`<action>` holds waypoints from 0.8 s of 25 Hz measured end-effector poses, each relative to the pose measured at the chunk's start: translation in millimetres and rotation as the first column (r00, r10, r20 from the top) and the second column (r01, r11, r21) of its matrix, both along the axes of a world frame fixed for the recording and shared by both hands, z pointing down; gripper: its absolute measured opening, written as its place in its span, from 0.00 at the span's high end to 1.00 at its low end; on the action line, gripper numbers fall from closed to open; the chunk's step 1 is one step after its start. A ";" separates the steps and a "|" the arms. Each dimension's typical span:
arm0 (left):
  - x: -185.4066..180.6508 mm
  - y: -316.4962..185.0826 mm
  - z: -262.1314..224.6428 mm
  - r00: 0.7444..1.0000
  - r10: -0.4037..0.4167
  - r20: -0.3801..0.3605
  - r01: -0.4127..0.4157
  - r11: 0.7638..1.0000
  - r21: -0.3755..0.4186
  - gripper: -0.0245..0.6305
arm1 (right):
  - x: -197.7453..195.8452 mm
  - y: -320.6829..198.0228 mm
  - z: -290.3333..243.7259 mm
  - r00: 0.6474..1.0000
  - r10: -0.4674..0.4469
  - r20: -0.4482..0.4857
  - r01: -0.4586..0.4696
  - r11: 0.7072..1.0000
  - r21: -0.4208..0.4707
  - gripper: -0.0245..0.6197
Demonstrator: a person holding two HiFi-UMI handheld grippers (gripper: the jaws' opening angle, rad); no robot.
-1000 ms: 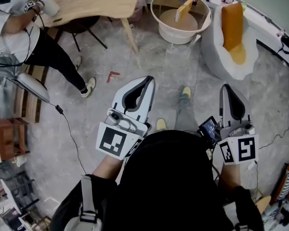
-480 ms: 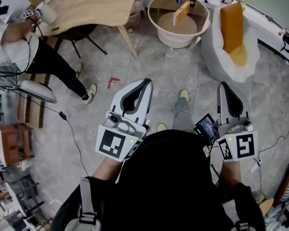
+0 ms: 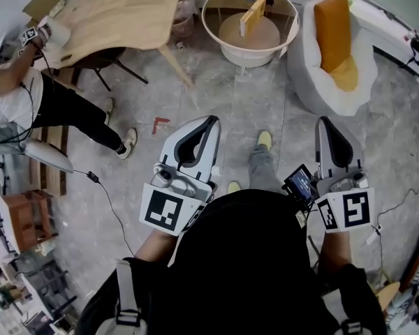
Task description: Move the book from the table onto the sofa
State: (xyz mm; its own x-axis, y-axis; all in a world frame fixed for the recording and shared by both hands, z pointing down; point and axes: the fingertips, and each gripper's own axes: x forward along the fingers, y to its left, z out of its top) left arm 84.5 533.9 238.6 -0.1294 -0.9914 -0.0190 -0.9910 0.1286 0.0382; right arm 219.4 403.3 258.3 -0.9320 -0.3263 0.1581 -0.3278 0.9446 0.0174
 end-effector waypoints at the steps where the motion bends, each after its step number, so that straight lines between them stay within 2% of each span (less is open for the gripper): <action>1: -3.3 -9.2 0.6 1.000 0.004 -0.002 -0.004 1.000 -0.005 0.96 | -2.9 -9.5 0.0 1.000 0.002 -0.002 -0.002 1.000 -0.005 0.95; 5: -19.7 -46.9 -2.6 1.000 0.008 0.011 -0.008 1.000 -0.010 0.96 | -17.9 -47.7 0.2 1.000 -0.003 -0.016 0.002 1.000 -0.017 0.95; 12: -45.9 -109.3 0.7 0.999 -0.023 -0.041 0.021 0.998 -0.051 0.96 | -45.1 -110.4 5.5 0.999 -0.026 -0.035 0.025 0.999 -0.040 0.95; 20: -53.4 -177.5 1.9 0.999 -0.027 -0.034 0.024 0.997 -0.078 0.96 | -58.8 -178.1 10.5 0.999 -0.044 -0.025 0.042 0.997 -0.064 0.95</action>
